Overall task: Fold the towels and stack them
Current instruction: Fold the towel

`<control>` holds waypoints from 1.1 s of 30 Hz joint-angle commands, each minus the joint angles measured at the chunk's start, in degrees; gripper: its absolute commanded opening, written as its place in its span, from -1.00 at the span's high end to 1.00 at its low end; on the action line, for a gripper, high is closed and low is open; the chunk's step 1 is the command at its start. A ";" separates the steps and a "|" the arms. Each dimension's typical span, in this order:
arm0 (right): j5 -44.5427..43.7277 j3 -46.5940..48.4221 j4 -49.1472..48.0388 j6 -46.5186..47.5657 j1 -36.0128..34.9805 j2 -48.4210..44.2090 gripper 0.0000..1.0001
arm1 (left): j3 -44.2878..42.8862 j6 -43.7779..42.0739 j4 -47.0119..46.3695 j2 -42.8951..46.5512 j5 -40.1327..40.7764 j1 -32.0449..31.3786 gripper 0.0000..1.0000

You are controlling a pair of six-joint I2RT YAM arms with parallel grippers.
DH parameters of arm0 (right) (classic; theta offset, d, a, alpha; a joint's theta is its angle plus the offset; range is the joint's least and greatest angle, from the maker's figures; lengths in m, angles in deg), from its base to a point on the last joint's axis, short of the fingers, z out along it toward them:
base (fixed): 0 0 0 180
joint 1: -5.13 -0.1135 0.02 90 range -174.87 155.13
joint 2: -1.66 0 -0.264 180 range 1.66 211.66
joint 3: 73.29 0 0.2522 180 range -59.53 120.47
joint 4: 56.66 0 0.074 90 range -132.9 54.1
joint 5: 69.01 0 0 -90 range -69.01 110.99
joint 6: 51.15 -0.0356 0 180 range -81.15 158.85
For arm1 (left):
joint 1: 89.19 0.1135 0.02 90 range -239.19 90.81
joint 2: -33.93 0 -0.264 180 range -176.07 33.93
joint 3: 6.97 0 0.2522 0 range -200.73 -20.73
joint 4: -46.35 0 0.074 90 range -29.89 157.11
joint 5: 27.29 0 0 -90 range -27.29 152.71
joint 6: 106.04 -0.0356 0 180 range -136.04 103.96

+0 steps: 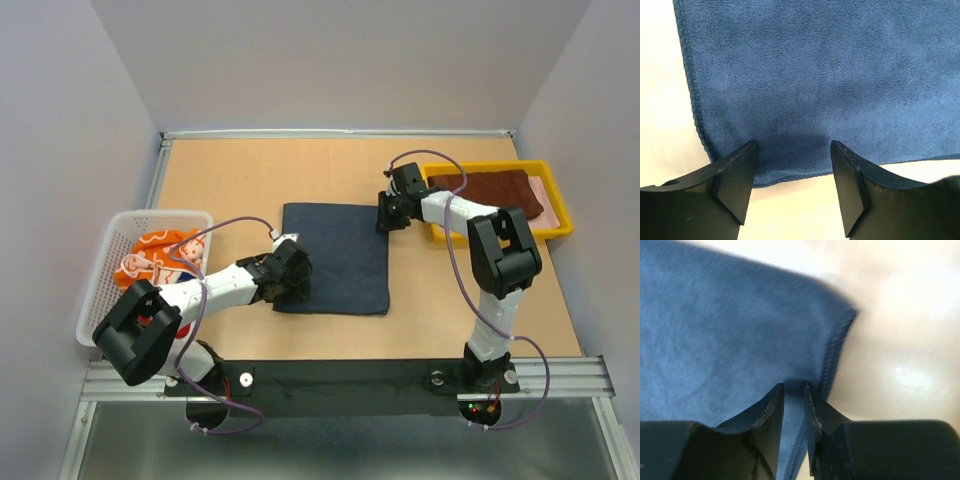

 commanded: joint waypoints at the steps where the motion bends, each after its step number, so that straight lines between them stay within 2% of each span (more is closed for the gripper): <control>1: -2.85 1.85 -2.33 1.71 2.28 1.30 0.42 | 2.47 0.63 -0.22 -0.91 -2.02 0.28 -0.42; 7: -3.29 2.11 -2.33 3.64 3.16 -0.01 0.41 | 1.15 0.28 0.75 -1.35 -2.20 0.28 -0.44; 11: -3.11 3.07 -2.33 7.41 3.16 -3.62 0.32 | -3.50 -0.77 4.34 2.85 2.79 0.28 -0.65; 13: -2.51 4.47 -2.24 10.31 3.33 -4.50 0.14 | -7.96 -4.18 5.84 4.62 6.91 0.28 -0.83; 15: -1.80 5.36 -2.07 11.89 3.94 -4.33 0.09 | -11.14 -5.85 5.85 4.89 9.38 0.54 -0.86; 18: 2.24 7.90 -1.63 14.01 6.92 -2.58 -0.05 | -14.93 -13.67 1.99 3.67 11.07 2.99 -0.91; 20: 5.66 9.05 -0.75 16.30 7.73 -1.35 -0.05 | -16.69 -20.00 -1.86 2.26 9.50 5.80 -0.94; 24: 10.32 12.82 2.06 20.68 8.17 2.34 -0.06 | -20.72 -30.11 -6.71 -3.70 0.73 14.75 -0.97; 29: 13.93 14.59 3.56 22.89 8.17 4.99 -0.07 | -26.53 -41.96 -7.60 -10.82 -8.41 19.17 -0.97; 33: 15.43 15.47 3.91 23.33 8.26 6.83 -0.07 | -30.04 -45.06 -8.83 -15.13 -14.92 22.42 -0.97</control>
